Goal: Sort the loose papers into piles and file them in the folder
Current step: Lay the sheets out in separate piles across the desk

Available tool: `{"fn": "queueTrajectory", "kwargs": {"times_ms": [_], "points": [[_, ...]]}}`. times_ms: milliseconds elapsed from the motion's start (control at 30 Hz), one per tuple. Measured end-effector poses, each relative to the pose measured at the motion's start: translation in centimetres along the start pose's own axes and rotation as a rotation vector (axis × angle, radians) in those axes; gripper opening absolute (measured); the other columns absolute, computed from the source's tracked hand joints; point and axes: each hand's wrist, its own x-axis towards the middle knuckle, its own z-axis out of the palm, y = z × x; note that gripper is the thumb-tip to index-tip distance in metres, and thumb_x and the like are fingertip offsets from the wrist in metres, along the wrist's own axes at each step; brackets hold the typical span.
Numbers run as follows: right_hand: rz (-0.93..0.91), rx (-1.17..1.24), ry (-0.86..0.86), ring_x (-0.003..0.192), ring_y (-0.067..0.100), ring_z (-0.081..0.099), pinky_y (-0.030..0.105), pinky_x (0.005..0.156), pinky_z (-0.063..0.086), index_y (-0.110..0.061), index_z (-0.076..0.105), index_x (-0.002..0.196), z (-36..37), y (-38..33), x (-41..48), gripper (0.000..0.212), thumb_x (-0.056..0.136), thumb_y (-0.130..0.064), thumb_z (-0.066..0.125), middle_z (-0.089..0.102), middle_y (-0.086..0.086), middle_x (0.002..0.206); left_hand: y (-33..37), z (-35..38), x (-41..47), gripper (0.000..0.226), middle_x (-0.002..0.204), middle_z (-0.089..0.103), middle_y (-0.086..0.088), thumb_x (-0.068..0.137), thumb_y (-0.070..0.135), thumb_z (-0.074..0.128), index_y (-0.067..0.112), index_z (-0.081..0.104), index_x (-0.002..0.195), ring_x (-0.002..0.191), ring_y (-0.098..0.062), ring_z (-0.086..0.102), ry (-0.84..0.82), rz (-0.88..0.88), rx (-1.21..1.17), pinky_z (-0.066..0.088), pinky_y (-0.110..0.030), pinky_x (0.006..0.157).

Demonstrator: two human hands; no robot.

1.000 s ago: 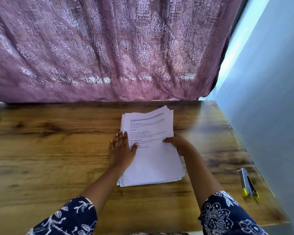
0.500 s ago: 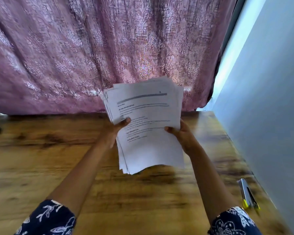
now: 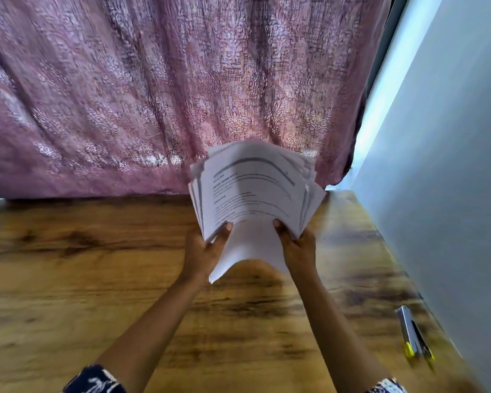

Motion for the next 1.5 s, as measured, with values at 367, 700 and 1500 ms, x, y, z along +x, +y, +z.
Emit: {"fn": "queueTrajectory", "kwargs": {"times_ms": [367, 700, 1500], "points": [[-0.082, 0.034, -0.024, 0.098, -0.002, 0.064, 0.033, 0.087, 0.051, -0.051, 0.069, 0.095, -3.5, -0.4, -1.2, 0.037, 0.074, -0.023, 0.078, 0.07, -0.024, 0.098, 1.7, -2.0, -0.9, 0.035, 0.094, 0.073, 0.017, 0.065, 0.044, 0.083, 0.048, 0.069, 0.097, 0.091, -0.005, 0.069, -0.082, 0.09, -0.16, 0.056, -0.023, 0.072], [-0.059, 0.139, 0.003, 0.092, 0.001, 0.067, 0.017, 0.073, 0.054, -0.026, 0.065, 0.103, -3.0, -4.2, 1.2, 0.041, 0.065, -0.024, 0.08, 0.072, -0.018, 0.092, 4.4, -1.2, 1.2, 0.051, 0.102, 0.073, 0.003, 0.067, 0.054, 0.08, 0.024, 0.068, 0.106, 0.098, -0.023, 0.07, -0.098, 0.204, -0.189, 0.058, -0.036, 0.079], [0.013, 0.217, -0.139, 0.076, 0.003, 0.069, 0.016, 0.066, 0.052, -0.012, 0.067, 0.09, -5.1, -4.4, 1.3, 0.022, 0.077, 0.007, 0.065, 0.074, -0.011, 0.079, 15.1, -2.5, 3.9, 0.069, 0.138, 0.055, -0.004, 0.093, 0.062, 0.038, 0.011, 0.046, 0.139, 0.129, -0.02, 0.049, -0.246, 1.122, 1.064, 0.027, -0.049, 0.111]]}}
